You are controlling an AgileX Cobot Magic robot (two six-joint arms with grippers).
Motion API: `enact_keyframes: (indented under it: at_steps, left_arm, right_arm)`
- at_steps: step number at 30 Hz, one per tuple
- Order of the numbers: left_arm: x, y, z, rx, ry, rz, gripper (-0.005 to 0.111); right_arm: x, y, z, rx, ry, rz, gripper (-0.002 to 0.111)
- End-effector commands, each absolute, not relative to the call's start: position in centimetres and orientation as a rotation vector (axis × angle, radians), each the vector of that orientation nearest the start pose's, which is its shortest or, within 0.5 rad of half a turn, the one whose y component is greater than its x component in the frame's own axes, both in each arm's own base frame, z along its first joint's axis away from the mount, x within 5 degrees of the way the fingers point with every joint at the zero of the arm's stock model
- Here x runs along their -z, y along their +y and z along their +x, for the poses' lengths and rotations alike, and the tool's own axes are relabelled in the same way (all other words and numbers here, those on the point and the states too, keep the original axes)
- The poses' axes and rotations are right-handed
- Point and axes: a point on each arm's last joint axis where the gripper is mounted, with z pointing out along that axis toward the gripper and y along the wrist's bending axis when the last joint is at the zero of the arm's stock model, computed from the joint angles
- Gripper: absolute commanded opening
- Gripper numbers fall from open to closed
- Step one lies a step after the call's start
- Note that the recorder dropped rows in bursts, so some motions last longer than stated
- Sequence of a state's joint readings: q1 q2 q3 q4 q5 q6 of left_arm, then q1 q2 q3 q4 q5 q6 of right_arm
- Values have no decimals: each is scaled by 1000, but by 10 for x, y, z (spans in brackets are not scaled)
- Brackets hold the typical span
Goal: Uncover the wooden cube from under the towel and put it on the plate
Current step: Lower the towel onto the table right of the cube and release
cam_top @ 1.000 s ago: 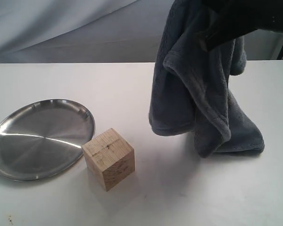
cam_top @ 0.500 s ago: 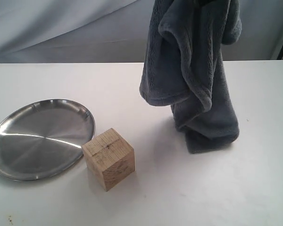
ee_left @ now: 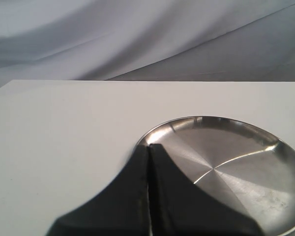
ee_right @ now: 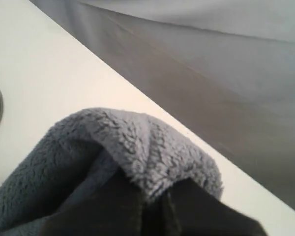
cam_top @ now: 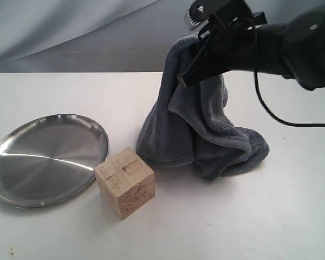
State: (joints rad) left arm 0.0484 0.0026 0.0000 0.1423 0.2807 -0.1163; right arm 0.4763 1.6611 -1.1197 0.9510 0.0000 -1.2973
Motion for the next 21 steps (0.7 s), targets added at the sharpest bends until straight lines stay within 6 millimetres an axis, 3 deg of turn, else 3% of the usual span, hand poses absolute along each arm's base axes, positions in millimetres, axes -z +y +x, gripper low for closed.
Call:
enact_keyframes:
  at_steps: [1, 3, 6, 9, 15, 21]
  left_arm:
    - [-189, 6, 55, -85, 1747, -57, 0]
    - [-189, 6, 55, -83, 1747, -59, 0]
    - [-189, 6, 55, -83, 1747, -59, 0]
    - [-189, 6, 55, -83, 1747, -59, 0]
    - [-189, 6, 55, -85, 1747, -57, 0]
    - [-189, 6, 55, -85, 1747, -57, 0]
  right_arm:
    - [-233, 180, 352, -88, 1963, -774, 9]
    - [-209, 185, 354, -129, 2031, -829, 25]
    - [-176, 192, 353, -196, 2127, -912, 67]
    - [-152, 196, 350, -232, 2180, -1022, 103]
    - [-148, 197, 349, -251, 2195, -1033, 103]
    - [-197, 198, 336, -332, 2099, -1050, 103]
